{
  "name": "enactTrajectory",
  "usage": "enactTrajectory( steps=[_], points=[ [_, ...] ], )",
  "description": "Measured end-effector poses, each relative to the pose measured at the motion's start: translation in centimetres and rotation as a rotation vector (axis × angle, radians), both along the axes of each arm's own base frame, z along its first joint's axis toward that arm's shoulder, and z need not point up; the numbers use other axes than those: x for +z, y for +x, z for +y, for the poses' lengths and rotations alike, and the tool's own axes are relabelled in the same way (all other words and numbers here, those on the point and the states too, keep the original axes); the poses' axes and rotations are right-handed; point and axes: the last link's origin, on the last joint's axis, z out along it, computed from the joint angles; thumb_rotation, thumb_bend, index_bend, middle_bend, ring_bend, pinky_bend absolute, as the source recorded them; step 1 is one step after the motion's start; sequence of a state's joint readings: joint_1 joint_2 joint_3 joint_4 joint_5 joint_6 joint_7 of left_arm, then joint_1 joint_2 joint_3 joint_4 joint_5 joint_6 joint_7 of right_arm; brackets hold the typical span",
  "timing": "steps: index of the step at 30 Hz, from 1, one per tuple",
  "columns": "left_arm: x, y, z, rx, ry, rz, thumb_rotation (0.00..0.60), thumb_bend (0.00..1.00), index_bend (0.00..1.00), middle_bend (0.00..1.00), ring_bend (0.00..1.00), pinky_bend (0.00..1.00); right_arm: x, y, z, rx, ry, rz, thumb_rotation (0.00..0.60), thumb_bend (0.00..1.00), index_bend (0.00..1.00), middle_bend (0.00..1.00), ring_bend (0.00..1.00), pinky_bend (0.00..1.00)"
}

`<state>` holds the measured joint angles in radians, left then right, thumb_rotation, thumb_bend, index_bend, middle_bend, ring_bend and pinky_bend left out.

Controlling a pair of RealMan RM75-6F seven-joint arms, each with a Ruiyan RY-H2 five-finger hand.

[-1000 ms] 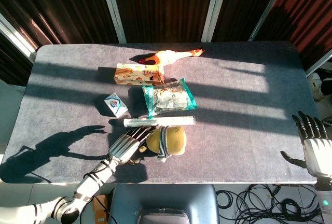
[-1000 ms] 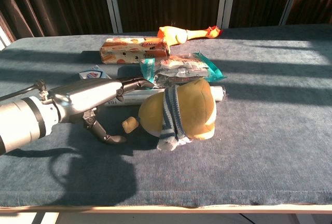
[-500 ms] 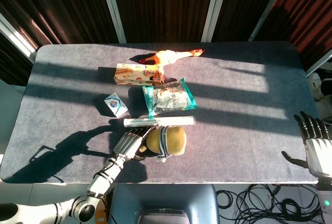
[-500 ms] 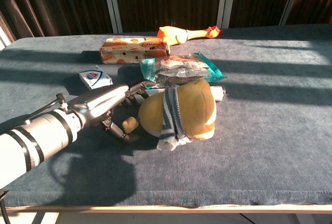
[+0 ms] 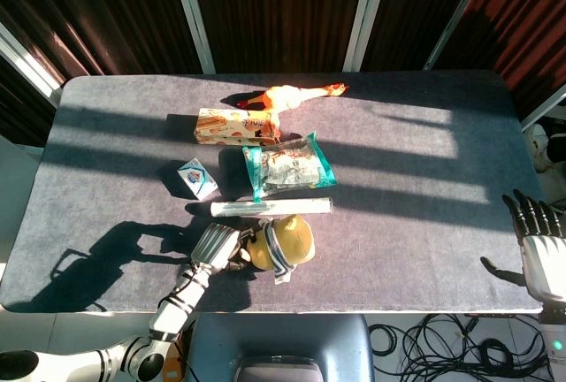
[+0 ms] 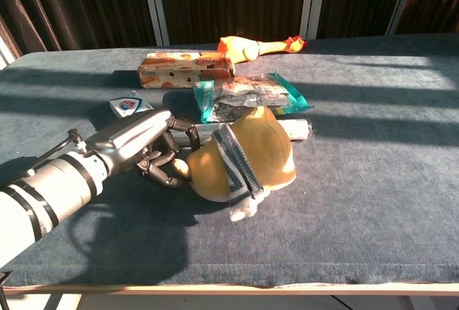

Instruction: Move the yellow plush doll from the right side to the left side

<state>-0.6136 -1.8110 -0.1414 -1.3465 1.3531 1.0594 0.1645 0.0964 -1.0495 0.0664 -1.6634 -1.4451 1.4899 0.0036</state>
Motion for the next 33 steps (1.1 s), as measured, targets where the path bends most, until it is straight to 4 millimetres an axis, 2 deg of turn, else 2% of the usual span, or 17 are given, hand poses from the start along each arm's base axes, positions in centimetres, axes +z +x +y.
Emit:
enactTrajectory(
  steps=[6, 12, 18, 25, 29, 33],
  points=[
    [2.1, -0.4, 0.2, -0.013, 0.017, 0.040, 0.600, 0.43, 0.80, 0.97, 0.88, 0.86, -0.1, -0.1, -0.1, -0.010, 0.012, 0.002, 0.600, 0.02, 0.00, 0.00, 0.00, 0.00],
    [6.2, -1.9, 0.1, 0.000, 0.053, 0.081, 0.600, 0.44, 0.80, 0.98, 0.89, 0.86, -0.2, 0.0, -0.1, -0.013, 0.012, 0.003, 0.600, 0.02, 0.00, 0.00, 0.00, 0.00],
    [11.1, -5.2, 0.1, 0.047, 0.130, 0.154, 0.600, 0.45, 0.80, 0.98, 0.89, 0.86, -0.4, 0.0, -0.2, -0.014, 0.020, 0.004, 0.600, 0.02, 0.00, 0.00, 0.00, 0.00],
    [17.0, -10.5, -0.6, 0.169, 0.223, 0.260, 0.600, 0.44, 0.80, 0.98, 0.89, 0.86, -0.8, 0.0, -0.5, -0.020, 0.041, 0.011, 0.600, 0.02, 0.00, 0.00, 0.00, 0.00],
    [19.3, -13.0, -1.7, 0.252, 0.246, 0.278, 0.600, 0.44, 0.80, 0.98, 0.89, 0.86, -1.0, 0.1, -0.6, -0.021, 0.046, 0.016, 0.600, 0.02, 0.00, 0.00, 0.00, 0.00],
    [20.9, -15.3, -3.1, 0.333, 0.258, 0.269, 0.600, 0.44, 0.80, 0.98, 0.89, 0.86, -1.2, 0.1, -0.6, -0.022, 0.052, 0.020, 0.600, 0.02, 0.00, 0.00, 0.00, 0.00]
  ],
)
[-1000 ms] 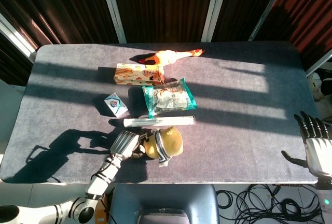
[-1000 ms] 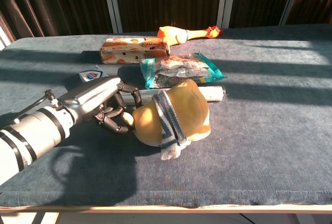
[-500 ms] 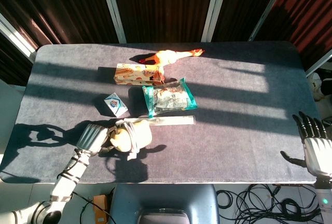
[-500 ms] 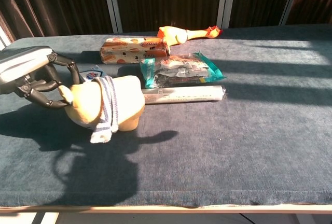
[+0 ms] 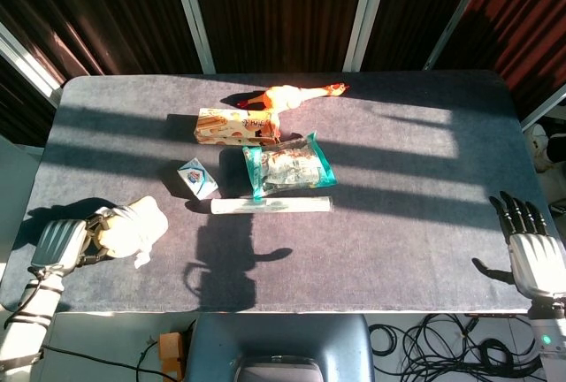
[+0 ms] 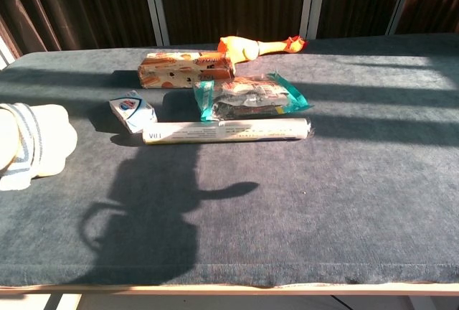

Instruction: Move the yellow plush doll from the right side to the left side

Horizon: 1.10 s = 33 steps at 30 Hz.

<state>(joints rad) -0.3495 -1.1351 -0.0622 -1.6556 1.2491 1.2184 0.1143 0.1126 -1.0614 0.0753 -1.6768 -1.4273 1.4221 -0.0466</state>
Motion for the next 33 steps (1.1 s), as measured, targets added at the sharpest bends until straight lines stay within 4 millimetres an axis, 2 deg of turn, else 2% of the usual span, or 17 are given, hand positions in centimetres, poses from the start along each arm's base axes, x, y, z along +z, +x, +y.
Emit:
enactTrajectory(
  steps=[4, 7, 9, 11, 12, 14, 15, 17, 23, 29, 33],
  points=[
    [0.6, -1.1, -0.8, 0.037, 0.013, -0.006, 0.600, 0.44, 0.78, 0.95, 0.87, 0.85, -0.2, 0.0, 0.0, -0.001, 0.008, 0.005, 0.600, 0.02, 0.00, 0.00, 0.00, 0.00],
    [0.7, -2.3, -1.7, 0.070, 0.020, -0.027, 0.600, 0.42, 0.68, 0.85, 0.79, 0.78, -0.5, 0.1, -0.1, -0.004, 0.017, 0.010, 0.600, 0.02, 0.00, 0.00, 0.00, 0.00],
    [0.5, -3.2, -2.3, 0.086, 0.014, -0.030, 0.600, 0.38, 0.50, 0.67, 0.64, 0.68, -0.6, 0.0, -0.2, -0.007, 0.025, 0.014, 0.600, 0.02, 0.00, 0.00, 0.00, 0.00],
    [0.2, -4.2, -2.9, 0.098, -0.004, -0.039, 0.600, 0.36, 0.38, 0.52, 0.54, 0.63, -0.8, 0.0, -0.3, -0.013, 0.033, 0.019, 0.600, 0.02, 0.00, 0.00, 0.00, 0.00],
    [0.0, -4.5, -3.1, 0.101, -0.011, -0.044, 0.600, 0.35, 0.26, 0.38, 0.45, 0.59, -0.9, 0.0, -0.3, -0.015, 0.034, 0.020, 0.600, 0.02, 0.00, 0.00, 0.00, 0.00],
    [-0.4, -5.4, -3.6, 0.107, -0.026, -0.049, 0.600, 0.33, 0.11, 0.20, 0.31, 0.54, -0.9, 0.0, -0.3, -0.018, 0.036, 0.023, 0.600, 0.02, 0.00, 0.00, 0.00, 0.00],
    [-0.5, -5.8, -3.8, 0.109, -0.032, -0.052, 0.600, 0.33, 0.05, 0.11, 0.23, 0.50, -1.0, 0.0, -0.3, -0.019, 0.037, 0.023, 0.600, 0.02, 0.00, 0.00, 0.00, 0.00],
    [-0.8, -6.3, -4.1, 0.109, -0.052, -0.062, 0.600, 0.32, 0.00, 0.01, 0.13, 0.46, -1.0, 0.0, -0.3, -0.020, 0.038, 0.025, 0.600, 0.02, 0.00, 0.00, 0.00, 0.00],
    [-0.6, -6.0, -4.5, 0.074, -0.022, -0.089, 0.600, 0.30, 0.00, 0.00, 0.01, 0.37, -1.0, 0.1, -0.2, -0.021, 0.039, 0.025, 0.600, 0.02, 0.00, 0.00, 0.00, 0.00],
    [0.7, -4.6, -5.3, -0.009, 0.084, -0.051, 0.600, 0.28, 0.00, 0.00, 0.00, 0.34, -1.1, 0.1, -0.2, -0.021, 0.042, 0.026, 0.600, 0.02, 0.00, 0.00, 0.00, 0.00],
    [0.9, -3.5, -5.9, -0.019, 0.094, -0.018, 0.600, 0.28, 0.00, 0.00, 0.00, 0.34, -1.1, 0.1, -0.2, -0.021, 0.044, 0.027, 0.600, 0.02, 0.00, 0.00, 0.00, 0.00]
  ],
)
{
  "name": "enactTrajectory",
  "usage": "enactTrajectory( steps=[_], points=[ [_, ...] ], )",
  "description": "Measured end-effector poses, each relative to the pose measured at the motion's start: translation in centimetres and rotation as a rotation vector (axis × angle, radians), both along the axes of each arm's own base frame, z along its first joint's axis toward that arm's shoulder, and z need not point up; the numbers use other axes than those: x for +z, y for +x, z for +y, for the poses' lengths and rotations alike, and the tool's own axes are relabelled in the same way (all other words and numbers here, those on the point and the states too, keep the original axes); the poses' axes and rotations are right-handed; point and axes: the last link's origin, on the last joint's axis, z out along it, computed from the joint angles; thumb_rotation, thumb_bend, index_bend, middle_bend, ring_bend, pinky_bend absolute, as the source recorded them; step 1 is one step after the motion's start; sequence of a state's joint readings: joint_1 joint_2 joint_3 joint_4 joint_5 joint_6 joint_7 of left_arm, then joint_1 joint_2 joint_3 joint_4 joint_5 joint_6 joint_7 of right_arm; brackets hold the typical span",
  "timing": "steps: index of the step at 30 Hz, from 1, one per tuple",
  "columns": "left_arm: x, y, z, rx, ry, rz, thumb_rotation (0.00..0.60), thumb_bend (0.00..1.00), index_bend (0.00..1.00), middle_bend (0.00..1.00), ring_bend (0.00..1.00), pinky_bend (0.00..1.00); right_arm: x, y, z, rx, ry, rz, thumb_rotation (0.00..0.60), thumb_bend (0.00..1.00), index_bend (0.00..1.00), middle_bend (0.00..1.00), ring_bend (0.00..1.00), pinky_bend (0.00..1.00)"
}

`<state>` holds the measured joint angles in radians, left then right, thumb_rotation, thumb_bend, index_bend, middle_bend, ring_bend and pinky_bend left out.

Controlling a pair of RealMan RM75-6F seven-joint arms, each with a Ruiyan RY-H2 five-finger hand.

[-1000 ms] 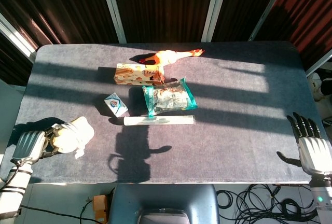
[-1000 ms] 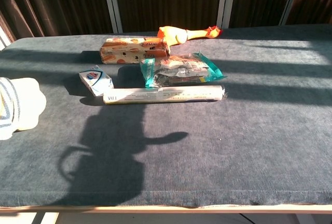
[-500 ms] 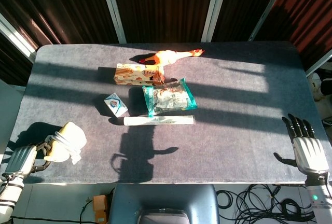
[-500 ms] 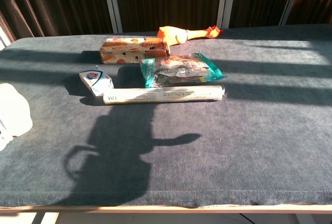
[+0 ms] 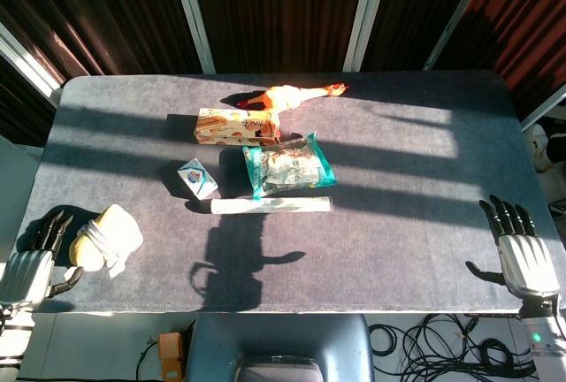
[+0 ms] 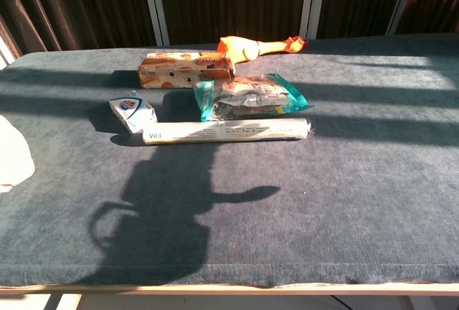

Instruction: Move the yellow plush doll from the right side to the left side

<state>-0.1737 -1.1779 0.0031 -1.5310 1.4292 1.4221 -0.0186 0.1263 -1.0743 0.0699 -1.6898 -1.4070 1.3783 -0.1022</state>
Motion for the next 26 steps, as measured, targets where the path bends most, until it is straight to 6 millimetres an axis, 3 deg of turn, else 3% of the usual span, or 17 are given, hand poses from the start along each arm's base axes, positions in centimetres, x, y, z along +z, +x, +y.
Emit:
enactTrajectory(
  steps=[8, 11, 20, 26],
  points=[
    [0.4, 1.5, -0.9, -0.018, 0.022, -0.063, 0.600, 0.23, 0.00, 0.00, 0.01, 0.33, -0.1, 0.0, 0.1, -0.001, 0.002, 0.005, 0.600, 0.02, 0.00, 0.00, 0.00, 0.00],
    [0.9, 1.8, -1.6, -0.057, 0.073, -0.062, 0.600, 0.24, 0.00, 0.00, 0.02, 0.28, -0.1, 0.0, 0.3, 0.003, 0.003, 0.011, 0.600, 0.02, 0.00, 0.00, 0.00, 0.00],
    [1.5, 1.0, -3.8, -0.049, 0.118, 0.175, 0.600, 0.25, 0.01, 0.00, 0.03, 0.22, -0.4, 0.2, 1.4, 0.023, 0.019, 0.031, 0.600, 0.02, 0.00, 0.00, 0.00, 0.00],
    [1.8, 0.7, -4.2, 0.043, 0.118, 0.191, 0.600, 0.25, 0.02, 0.00, 0.04, 0.22, -0.4, 0.1, 1.6, 0.019, 0.027, 0.038, 0.600, 0.02, 0.00, 0.00, 0.00, 0.00]
  ],
)
